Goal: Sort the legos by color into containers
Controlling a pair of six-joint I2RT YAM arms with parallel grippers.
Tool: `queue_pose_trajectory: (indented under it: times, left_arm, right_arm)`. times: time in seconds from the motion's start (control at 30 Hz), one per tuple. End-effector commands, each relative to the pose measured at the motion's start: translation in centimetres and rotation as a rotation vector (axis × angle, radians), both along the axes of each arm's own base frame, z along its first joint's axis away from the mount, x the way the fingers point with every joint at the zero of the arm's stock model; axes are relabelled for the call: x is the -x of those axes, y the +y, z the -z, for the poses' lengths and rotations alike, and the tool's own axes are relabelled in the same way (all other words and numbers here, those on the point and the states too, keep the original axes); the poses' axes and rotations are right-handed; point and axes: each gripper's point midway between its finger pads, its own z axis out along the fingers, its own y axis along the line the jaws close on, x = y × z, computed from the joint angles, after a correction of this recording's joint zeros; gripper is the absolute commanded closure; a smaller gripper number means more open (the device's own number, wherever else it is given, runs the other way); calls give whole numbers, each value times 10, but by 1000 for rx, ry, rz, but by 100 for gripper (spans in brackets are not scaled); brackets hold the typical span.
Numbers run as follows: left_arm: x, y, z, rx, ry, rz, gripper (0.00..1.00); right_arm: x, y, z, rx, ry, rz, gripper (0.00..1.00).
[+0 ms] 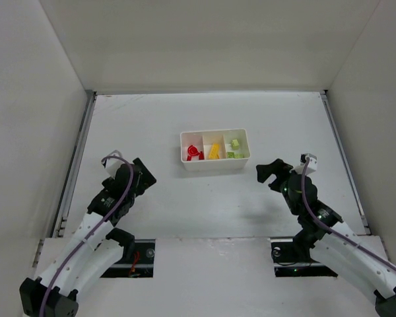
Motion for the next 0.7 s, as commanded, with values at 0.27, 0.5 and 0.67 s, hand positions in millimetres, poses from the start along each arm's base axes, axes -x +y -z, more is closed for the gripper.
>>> queue_pose_trajectory:
  times: [0.27, 0.5, 0.67]
  left_arm:
    - [-7, -15, -22, 43, -97, 56, 0]
    - [-6, -17, -23, 51, -119, 72, 0]
    - [-9, -19, -24, 42, -109, 78, 0]
  right_arm:
    - [-8, -21, -9, 57, 15, 101, 0]
    - [-9, -22, -8, 69, 30, 101, 0]
    - [-14, -17, -18, 78, 27, 90, 0]
